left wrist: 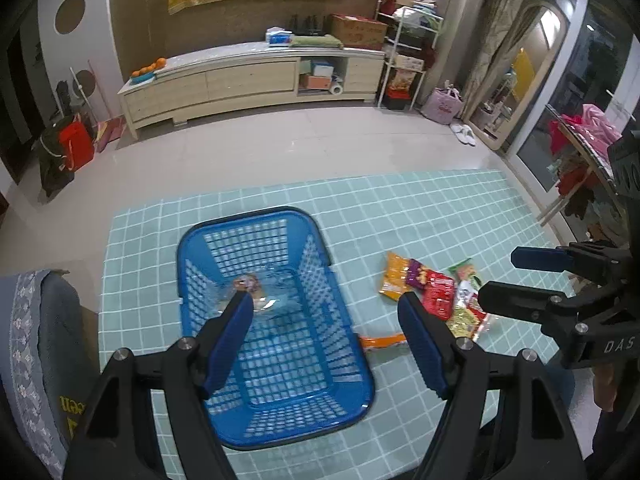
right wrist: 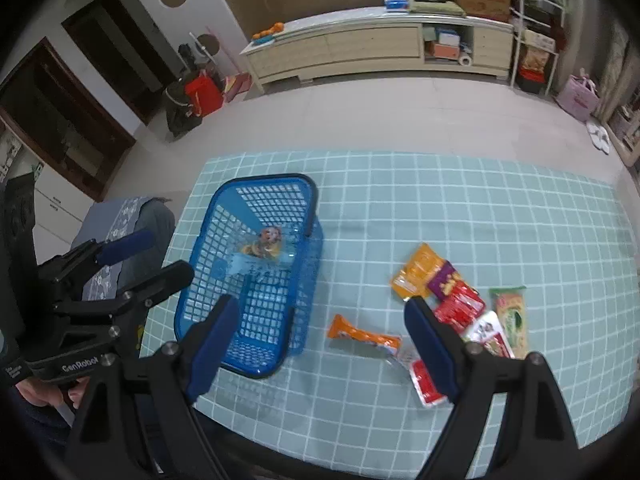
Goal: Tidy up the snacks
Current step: 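Move both grippers back over the remaining snack pile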
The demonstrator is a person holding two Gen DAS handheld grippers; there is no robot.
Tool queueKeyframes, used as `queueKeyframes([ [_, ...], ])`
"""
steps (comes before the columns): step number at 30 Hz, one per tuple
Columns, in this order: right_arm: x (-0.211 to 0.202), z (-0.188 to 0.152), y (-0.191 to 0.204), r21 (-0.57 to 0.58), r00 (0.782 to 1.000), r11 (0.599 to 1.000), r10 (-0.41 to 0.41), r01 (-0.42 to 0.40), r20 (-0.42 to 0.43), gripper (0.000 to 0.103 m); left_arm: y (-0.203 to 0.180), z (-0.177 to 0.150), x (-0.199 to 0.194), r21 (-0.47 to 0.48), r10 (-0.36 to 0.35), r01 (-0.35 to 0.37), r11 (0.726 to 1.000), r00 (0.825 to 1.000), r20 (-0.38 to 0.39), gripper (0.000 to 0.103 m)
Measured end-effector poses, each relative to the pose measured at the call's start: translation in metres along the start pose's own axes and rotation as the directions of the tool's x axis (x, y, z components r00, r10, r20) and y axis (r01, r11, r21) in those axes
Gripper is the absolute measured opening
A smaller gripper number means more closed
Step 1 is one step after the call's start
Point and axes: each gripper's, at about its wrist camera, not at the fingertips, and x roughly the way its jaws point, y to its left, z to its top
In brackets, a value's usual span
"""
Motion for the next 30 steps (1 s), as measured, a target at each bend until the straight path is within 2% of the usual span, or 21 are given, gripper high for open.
queueKeyframes([
  [7,-0.023,-0.02,-0.032,0.053,1.0,0.998,-0.023,0.022,0.022,0.088,-0.035,-0.002,0.0,0.044,-0.029,0.029,0.999,1.0,0.008,0.073],
  [16,-0.042,-0.05,-0.074,0.123,0.998,0.992,-0.043,0.038,0.039,0.088,-0.077,-0.012,0.009,0.122,-0.114,0.11,0.986,0.993,0.024,0.073],
  [22,-0.044,-0.069,-0.097,0.153,0.998,0.987,-0.054,0.047,0.039,0.088,-0.108,-0.02,0.028,0.2,-0.135,0.133,0.971,0.991,-0.002,0.073],
  [25,-0.043,-0.076,-0.107,0.165,0.997,0.985,-0.061,0.054,0.037,0.088,-0.124,-0.026,0.038,0.247,-0.164,0.165,0.955,0.986,-0.028,0.073],
  [30,-0.037,-0.091,-0.129,0.201,0.997,0.978,-0.07,0.063,0.031,0.088,-0.15,-0.034,0.06,0.308,-0.171,0.188,0.933,0.982,-0.082,0.073],
])
